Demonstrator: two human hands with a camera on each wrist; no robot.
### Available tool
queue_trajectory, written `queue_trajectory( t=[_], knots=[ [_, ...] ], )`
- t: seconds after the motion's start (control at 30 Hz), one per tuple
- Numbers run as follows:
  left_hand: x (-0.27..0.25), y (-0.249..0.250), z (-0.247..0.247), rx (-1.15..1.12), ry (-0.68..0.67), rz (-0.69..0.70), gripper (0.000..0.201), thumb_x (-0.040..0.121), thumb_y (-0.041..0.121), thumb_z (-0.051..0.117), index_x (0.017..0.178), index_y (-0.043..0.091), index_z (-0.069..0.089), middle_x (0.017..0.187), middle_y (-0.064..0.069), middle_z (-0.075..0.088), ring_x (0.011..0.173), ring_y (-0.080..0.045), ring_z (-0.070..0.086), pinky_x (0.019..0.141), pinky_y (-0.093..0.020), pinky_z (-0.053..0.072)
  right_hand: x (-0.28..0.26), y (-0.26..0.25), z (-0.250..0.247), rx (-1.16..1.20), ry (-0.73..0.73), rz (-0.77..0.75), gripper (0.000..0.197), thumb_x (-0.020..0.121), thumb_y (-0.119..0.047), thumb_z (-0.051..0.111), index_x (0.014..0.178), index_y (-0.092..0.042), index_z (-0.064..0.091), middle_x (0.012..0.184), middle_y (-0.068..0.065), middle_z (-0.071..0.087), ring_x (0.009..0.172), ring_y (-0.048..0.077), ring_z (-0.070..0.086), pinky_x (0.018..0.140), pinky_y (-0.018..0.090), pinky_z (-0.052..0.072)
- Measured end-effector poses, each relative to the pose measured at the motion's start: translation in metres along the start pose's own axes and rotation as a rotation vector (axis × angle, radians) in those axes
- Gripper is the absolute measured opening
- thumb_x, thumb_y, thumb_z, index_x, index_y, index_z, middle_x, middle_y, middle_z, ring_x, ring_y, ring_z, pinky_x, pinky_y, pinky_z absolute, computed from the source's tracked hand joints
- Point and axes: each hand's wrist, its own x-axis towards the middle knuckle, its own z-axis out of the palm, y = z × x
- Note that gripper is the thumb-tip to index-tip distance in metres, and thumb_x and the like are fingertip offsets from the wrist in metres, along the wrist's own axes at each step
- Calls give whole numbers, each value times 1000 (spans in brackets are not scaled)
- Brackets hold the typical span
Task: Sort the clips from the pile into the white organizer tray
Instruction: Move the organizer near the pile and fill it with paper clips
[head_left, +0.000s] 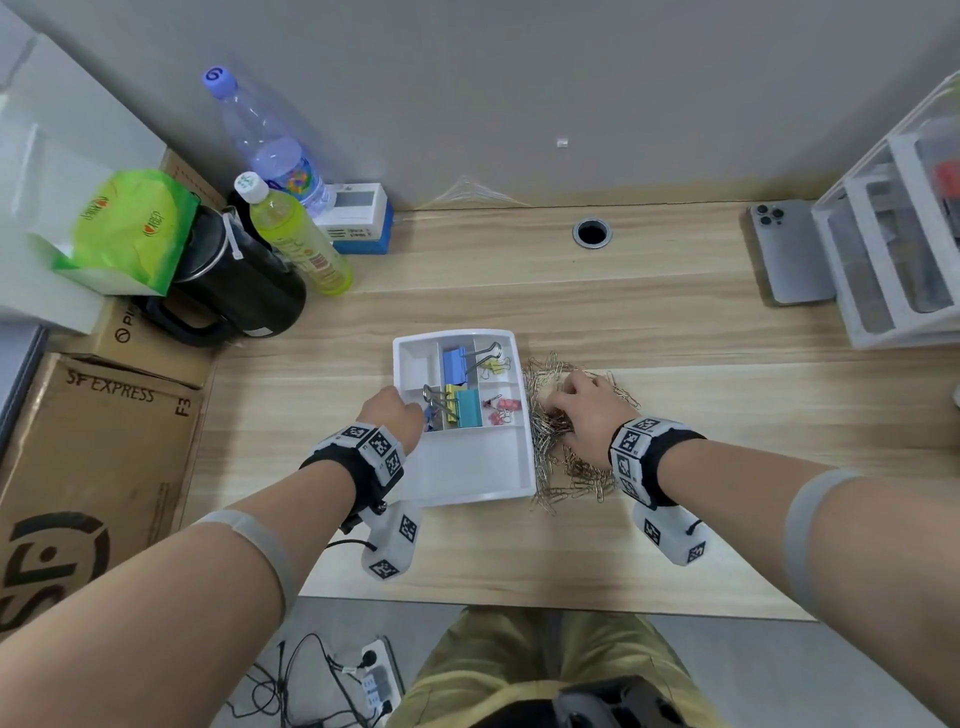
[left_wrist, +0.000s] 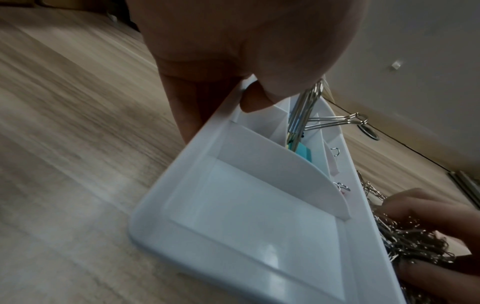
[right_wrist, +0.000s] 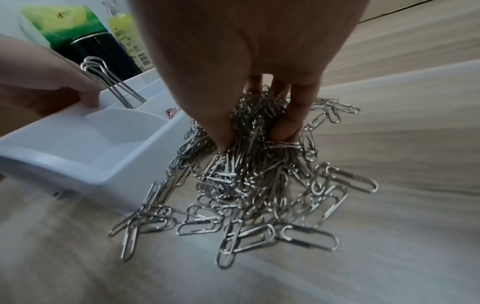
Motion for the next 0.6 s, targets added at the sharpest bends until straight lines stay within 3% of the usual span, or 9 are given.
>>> queue_trajectory(
  t=[0.07, 0.17, 0.33, 0.47, 0.53, 0.6],
  knots=[
    [-1, 1, -1, 0, 0, -8, 25, 95, 18, 39, 112, 4, 49, 98, -8, 51, 75, -21, 50, 61, -29, 40, 1, 0, -3, 21, -10, -3, 48, 82, -5, 63, 124, -29, 58, 120, -1, 45, 113, 24, 45, 96, 38, 46],
    [-2, 3, -2, 1, -5, -16, 23, 95, 18, 38, 110, 5, 48, 97, -8, 50, 77, -23, 52, 65, -30, 45, 3, -1, -12, -6, -51, -10, 37, 82, 1, 61, 113, -20, 64, 110, 1, 50, 107, 24, 55, 89, 33, 48],
    [-3, 9, -3, 2, -24, -40, 16, 95, 14, 39, 105, 5, 47, 91, -9, 50, 79, -30, 56, 72, -35, 52, 3, -1, -25, -23, -89, 6, 30, 85, -7, 63, 111, -21, 69, 115, 2, 65, 103, 23, 62, 89, 34, 54],
    [-2, 15, -6, -4, -48, -43, 13, 96, 11, 40, 104, 5, 48, 94, -12, 51, 81, -30, 53, 70, -33, 48, -2, -3, -33, 26, -78, -22, 26, 85, -10, 66, 109, -21, 71, 116, 1, 66, 102, 21, 63, 88, 32, 55],
    [-1, 17, -6, -3, -50, -44, 8, 97, 10, 40, 95, 5, 47, 94, -12, 51, 82, -28, 51, 70, -31, 44, -4, -8, -37, 49, -70, -42, 24, 85, -12, 67, 107, -21, 71, 114, 0, 66, 97, 18, 63, 83, 29, 55],
    [1, 17, -5, -11, -44, -51, 21, 97, 10, 41, 77, 8, 42, 94, -12, 52, 82, -27, 51, 70, -30, 42, -7, -14, -39, 83, -50, -70, 22, 84, -13, 67, 104, -22, 72, 110, -2, 67, 90, 15, 61, 75, 24, 51]
  ],
)
